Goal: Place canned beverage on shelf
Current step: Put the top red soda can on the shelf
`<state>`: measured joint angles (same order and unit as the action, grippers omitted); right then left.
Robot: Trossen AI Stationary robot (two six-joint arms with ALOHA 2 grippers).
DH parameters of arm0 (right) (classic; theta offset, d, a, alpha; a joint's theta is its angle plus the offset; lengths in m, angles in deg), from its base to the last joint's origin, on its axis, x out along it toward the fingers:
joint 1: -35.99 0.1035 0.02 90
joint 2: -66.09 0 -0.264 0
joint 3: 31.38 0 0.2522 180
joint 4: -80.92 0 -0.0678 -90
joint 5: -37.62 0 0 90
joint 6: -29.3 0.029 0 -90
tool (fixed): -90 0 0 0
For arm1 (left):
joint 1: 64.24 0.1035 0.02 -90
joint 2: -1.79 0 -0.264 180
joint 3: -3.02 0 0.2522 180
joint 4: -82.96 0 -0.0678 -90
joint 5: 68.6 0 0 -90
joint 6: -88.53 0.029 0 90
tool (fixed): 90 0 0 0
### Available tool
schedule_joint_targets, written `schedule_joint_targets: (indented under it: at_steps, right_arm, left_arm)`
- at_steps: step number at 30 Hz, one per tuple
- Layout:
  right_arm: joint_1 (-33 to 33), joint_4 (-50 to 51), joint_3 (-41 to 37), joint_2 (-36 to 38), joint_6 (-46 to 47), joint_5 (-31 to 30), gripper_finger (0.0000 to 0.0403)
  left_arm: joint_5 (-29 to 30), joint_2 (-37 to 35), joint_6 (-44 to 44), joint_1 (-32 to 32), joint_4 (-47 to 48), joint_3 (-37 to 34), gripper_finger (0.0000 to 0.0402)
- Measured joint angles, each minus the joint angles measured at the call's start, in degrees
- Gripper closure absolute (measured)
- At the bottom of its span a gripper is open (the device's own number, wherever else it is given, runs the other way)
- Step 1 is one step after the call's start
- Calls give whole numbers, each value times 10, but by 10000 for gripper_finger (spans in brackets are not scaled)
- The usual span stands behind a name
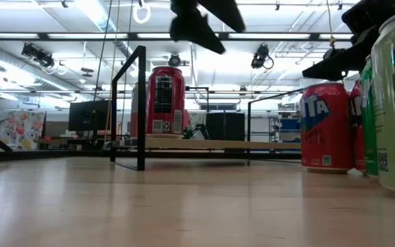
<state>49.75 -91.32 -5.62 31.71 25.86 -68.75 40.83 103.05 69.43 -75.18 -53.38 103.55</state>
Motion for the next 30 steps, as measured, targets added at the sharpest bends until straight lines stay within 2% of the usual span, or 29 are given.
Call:
schedule_joint_targets:
  at_steps: [4,9,15,20,25,30]
  right_arm:
    - [0,83,40,-2,35,-14,111]
    - [-1,119,61,-6,83,-16,111]
    - [-1,178,91,-12,104,-6,111]
    - [-1,203,107,-21,102,-2,111]
    - [-1,258,123,-29,140,-1,111]
    - [-2,307,139,-48,182,-4,111]
  left_arm:
    - [-14,22,24,5,-32,0,47]
    - [-44,44,42,15,-83,0,47]
    - [-48,55,86,12,-115,0,47]
    - [-48,55,116,-7,-140,0,47]
    - [-48,56,129,-18,-159,0,47]
    - [-6,66,109,-16,-173,0,47]
